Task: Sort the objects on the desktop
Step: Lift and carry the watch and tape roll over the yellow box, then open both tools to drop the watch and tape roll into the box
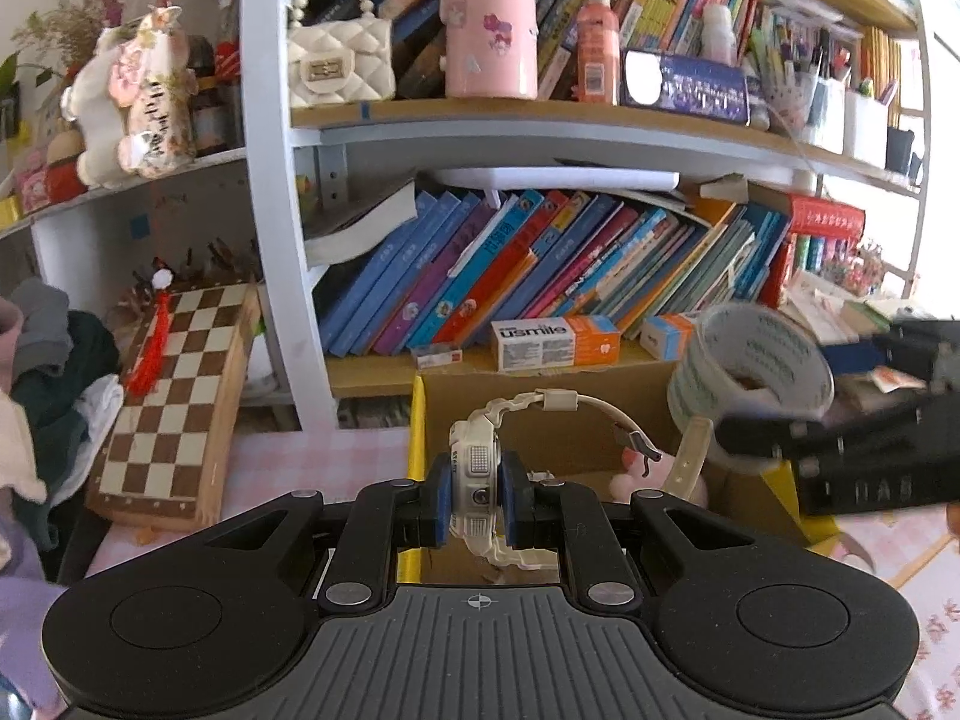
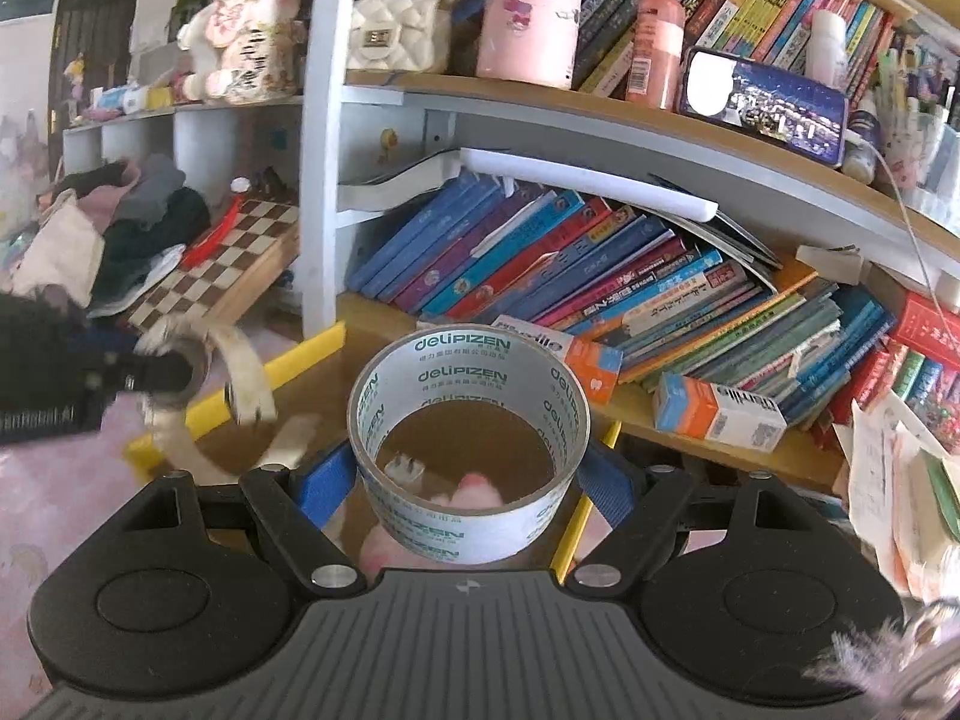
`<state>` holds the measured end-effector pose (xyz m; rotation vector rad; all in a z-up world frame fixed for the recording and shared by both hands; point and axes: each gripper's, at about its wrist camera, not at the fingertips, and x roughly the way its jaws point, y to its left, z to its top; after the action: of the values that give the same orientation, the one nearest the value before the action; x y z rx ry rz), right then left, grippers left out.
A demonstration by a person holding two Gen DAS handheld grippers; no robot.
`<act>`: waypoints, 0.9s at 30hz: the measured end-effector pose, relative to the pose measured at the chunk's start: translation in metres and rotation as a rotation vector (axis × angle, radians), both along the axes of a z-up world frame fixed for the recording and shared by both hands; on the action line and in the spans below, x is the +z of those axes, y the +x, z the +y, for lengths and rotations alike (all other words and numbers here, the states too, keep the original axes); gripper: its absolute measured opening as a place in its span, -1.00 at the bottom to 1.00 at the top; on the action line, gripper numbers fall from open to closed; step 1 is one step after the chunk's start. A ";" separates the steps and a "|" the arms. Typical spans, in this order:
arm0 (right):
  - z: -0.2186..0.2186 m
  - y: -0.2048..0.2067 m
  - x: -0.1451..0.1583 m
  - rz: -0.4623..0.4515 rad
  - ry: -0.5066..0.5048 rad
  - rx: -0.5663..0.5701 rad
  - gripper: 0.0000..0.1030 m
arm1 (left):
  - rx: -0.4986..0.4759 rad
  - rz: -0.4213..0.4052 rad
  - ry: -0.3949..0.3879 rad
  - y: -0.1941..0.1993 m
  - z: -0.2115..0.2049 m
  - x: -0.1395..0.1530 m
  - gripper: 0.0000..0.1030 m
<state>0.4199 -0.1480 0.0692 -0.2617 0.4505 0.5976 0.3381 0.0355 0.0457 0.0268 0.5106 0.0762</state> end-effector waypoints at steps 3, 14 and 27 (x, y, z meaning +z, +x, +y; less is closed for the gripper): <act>0.012 0.023 0.003 -0.004 -0.022 0.012 0.55 | -0.011 0.017 0.028 0.018 -0.004 -0.005 -0.71; 0.056 0.081 -0.023 0.086 -0.114 0.060 0.55 | -0.036 0.121 0.068 0.064 -0.009 -0.030 -0.71; 0.074 0.101 -0.065 0.235 -0.200 0.101 0.56 | -0.036 0.193 0.064 0.081 -0.005 -0.047 -0.68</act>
<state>0.5206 -0.0739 0.0047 -0.4096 0.7288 0.6865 0.4193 0.0306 -0.0012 0.1067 0.7003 0.0548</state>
